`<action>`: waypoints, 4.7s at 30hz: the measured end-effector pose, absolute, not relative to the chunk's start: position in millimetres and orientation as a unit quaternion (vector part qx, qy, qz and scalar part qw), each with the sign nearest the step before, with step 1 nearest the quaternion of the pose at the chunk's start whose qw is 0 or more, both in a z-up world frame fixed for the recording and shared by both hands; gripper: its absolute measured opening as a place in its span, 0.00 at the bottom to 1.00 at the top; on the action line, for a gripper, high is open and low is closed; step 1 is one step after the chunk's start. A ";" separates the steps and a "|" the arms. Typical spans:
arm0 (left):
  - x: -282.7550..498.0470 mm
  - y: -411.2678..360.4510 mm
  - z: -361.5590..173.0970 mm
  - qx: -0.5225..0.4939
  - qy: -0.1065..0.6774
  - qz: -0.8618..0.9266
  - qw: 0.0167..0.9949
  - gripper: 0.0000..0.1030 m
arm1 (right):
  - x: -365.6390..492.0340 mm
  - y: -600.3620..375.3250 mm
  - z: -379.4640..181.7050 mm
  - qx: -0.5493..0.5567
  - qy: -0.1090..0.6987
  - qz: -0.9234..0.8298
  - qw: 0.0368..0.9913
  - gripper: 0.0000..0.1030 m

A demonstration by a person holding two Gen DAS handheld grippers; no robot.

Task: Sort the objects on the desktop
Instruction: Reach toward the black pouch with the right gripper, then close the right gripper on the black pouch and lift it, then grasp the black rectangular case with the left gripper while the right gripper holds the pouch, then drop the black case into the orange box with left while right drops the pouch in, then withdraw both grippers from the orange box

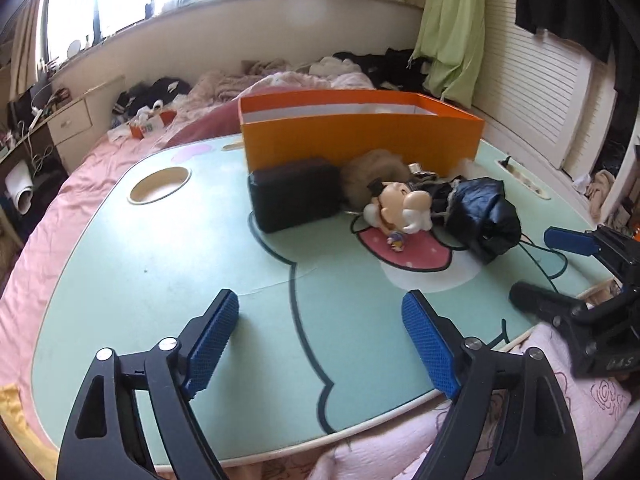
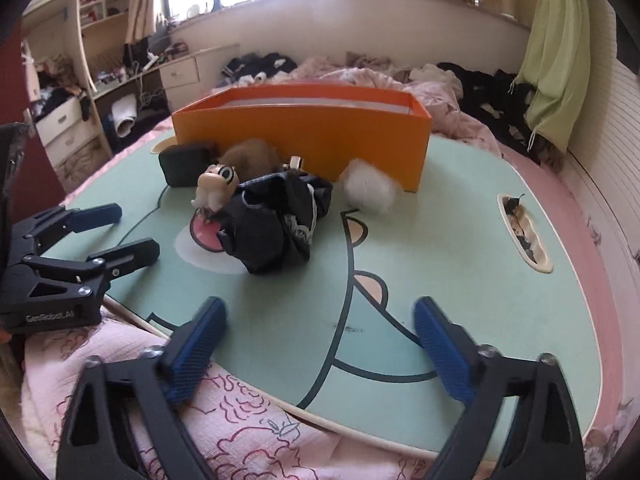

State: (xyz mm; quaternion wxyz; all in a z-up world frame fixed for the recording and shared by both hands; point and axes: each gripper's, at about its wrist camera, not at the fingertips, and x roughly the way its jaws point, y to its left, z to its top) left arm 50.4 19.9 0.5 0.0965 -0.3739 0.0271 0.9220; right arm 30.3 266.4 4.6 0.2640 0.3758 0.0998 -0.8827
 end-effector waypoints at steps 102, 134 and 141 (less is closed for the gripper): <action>-23.5 -8.6 57.5 -0.362 -0.093 0.921 0.110 0.62 | 15.7 276.9 62.4 0.262 -0.031 -0.913 0.312 0.28; 0.4 4.7 64.8 -0.366 -0.039 0.919 0.144 0.79 | -7.4 265.7 74.0 0.301 -0.016 -0.909 0.288 0.72; 26.0 15.3 21.7 -0.403 -0.009 0.909 0.108 0.79 | 15.1 261.1 35.2 0.359 0.039 -0.896 0.259 0.78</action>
